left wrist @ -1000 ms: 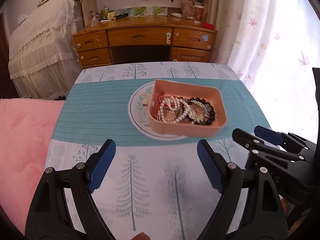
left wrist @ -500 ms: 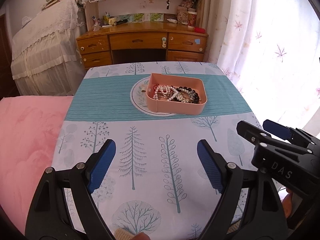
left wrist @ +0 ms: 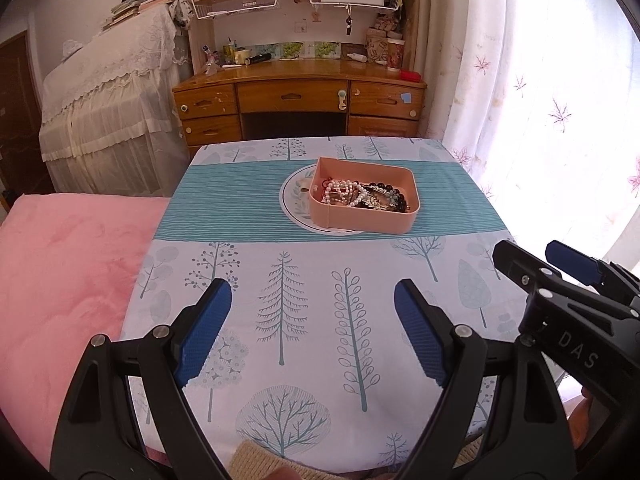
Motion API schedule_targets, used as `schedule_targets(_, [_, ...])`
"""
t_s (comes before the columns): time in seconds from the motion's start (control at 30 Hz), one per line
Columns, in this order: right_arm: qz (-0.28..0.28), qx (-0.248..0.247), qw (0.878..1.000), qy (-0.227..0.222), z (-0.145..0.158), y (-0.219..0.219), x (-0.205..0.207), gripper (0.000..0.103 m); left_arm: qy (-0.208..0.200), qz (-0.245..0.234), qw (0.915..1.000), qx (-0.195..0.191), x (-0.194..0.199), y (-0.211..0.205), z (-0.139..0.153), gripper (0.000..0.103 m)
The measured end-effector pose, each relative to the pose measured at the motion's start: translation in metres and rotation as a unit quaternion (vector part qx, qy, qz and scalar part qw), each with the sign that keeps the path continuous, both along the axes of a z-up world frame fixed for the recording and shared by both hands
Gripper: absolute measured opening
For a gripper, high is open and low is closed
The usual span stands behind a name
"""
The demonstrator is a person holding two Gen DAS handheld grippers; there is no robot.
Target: Organize jewelry
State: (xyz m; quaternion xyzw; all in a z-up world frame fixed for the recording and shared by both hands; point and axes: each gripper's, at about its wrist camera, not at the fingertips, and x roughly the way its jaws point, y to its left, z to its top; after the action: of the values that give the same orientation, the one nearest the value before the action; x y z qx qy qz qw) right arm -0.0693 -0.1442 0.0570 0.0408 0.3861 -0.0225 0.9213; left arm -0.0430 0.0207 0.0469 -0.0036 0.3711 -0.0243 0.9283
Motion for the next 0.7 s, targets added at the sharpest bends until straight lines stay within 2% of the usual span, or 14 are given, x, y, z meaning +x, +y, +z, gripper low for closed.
schedule_targets(0.27, [-0.007,-0.007,1.000,-0.021,0.016,-0.003,-0.024,0.067,-0.006,-0.003,1.0000,0.006,-0.008,-0.007,0.007,0.082])
schedule_targets(0.33, [-0.005,-0.006,1.000,-0.026,0.018,-0.002,-0.026,0.076,-0.007,-0.004,0.9999,0.007,-0.010,-0.008,0.008,0.082])
schedule_targets(0.4, [-0.001,-0.010,0.999,-0.032,0.021,0.001,-0.032,0.078,-0.010,-0.003,0.9999,0.008,-0.011,-0.009,0.009,0.082])
schedule_targets(0.7, [0.002,-0.013,0.999,-0.042,0.030,-0.001,-0.039,0.079,-0.006,0.010,0.9999,-0.001,-0.013,-0.005,0.010,0.082])
